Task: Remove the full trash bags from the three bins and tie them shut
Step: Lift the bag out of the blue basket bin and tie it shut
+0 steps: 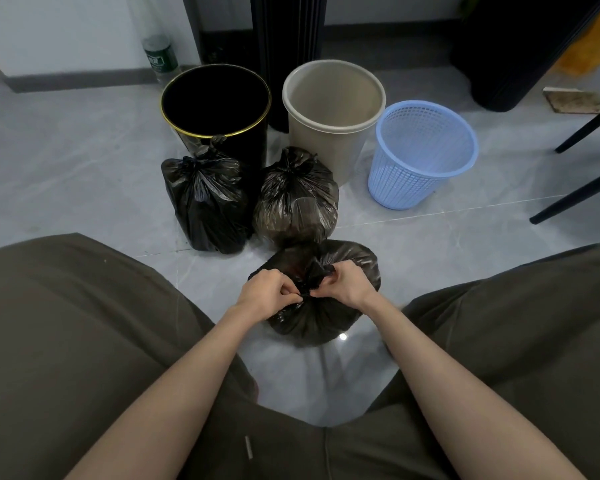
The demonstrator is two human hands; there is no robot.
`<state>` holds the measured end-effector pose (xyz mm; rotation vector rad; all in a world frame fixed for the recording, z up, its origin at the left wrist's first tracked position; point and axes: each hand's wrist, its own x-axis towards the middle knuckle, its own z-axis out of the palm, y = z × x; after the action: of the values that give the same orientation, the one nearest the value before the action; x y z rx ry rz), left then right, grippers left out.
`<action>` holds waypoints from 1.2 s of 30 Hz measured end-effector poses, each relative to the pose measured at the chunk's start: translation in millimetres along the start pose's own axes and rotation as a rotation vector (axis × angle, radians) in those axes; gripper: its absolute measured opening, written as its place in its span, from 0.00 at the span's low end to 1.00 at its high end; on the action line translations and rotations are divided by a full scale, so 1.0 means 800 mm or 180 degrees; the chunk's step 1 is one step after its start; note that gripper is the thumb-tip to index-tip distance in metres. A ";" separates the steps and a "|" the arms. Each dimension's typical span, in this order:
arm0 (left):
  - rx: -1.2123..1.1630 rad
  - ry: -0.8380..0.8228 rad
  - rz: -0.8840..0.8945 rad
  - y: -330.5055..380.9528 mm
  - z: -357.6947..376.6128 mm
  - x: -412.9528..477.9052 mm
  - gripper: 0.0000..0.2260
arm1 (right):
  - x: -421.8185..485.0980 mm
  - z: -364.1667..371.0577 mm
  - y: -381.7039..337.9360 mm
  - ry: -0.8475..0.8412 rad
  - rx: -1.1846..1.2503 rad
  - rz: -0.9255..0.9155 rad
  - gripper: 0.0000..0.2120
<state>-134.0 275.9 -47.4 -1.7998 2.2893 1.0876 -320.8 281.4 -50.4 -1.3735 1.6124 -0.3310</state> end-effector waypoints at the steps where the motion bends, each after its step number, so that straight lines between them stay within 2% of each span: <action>1: -0.0029 -0.0009 0.0047 0.000 -0.003 0.000 0.07 | -0.002 -0.001 0.000 0.0032 -0.0154 -0.0143 0.07; 4: -0.0198 0.0360 0.0233 -0.002 -0.015 0.006 0.13 | -0.006 -0.006 -0.002 0.0141 -0.0237 -0.0390 0.12; 6: -0.0270 0.0613 0.0453 -0.007 -0.019 0.013 0.09 | -0.007 -0.007 -0.001 0.0218 -0.0286 -0.0403 0.17; 7: -0.0224 0.0535 0.0559 -0.010 -0.019 0.016 0.06 | -0.009 -0.006 -0.003 0.0284 -0.0372 -0.0451 0.19; 9: -0.0104 0.0164 0.0734 -0.016 -0.010 0.020 0.11 | -0.012 -0.002 -0.004 0.0464 -0.0469 -0.0607 0.20; 12: 0.0051 -0.0178 0.0732 -0.011 0.004 0.016 0.14 | -0.019 0.007 0.000 0.0809 -0.0552 -0.0803 0.14; 14: -0.0162 -0.0181 0.0726 -0.009 0.006 0.012 0.12 | -0.025 0.015 0.004 0.1006 -0.0687 -0.1045 0.11; 18: -0.0537 -0.0176 0.0633 -0.005 0.003 0.013 0.08 | -0.030 0.019 0.014 0.1462 -0.1172 -0.1736 0.13; 21: -0.0846 -0.0340 0.0609 0.003 -0.001 0.014 0.03 | -0.029 0.018 0.019 0.1571 -0.1226 -0.1686 0.14; 23: -0.1169 -0.0441 0.0581 0.007 -0.003 0.013 0.05 | -0.032 0.021 0.018 0.1628 -0.1032 -0.1552 0.16; 25: -0.1448 -0.0569 0.0454 0.007 -0.003 0.014 0.07 | -0.034 0.022 0.011 0.1581 -0.0430 -0.1438 0.14; 27: -0.1634 -0.0695 0.0208 0.011 -0.005 0.010 0.06 | -0.030 0.023 0.005 0.1524 0.0207 -0.1278 0.14; 29: -0.1875 -0.0689 -0.0087 0.017 -0.007 0.009 0.07 | -0.023 0.024 0.003 0.1566 0.0483 -0.1079 0.16; 31: -0.2039 -0.0399 -0.0296 0.019 -0.007 0.011 0.13 | -0.015 0.027 0.007 0.1541 0.0602 -0.0966 0.19; 34: -0.2107 0.0185 -0.0203 0.017 -0.009 0.012 0.07 | -0.010 0.029 0.010 0.1467 0.0733 -0.0941 0.22; 36: -0.1829 0.0241 -0.0028 0.011 -0.005 0.013 0.04 | -0.011 0.027 0.009 0.1458 0.0873 -0.0905 0.16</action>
<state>-143.5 265.8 -44.7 -2.0414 2.1439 1.8515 -309.1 299.5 -62.0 -1.3744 1.6492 -1.0611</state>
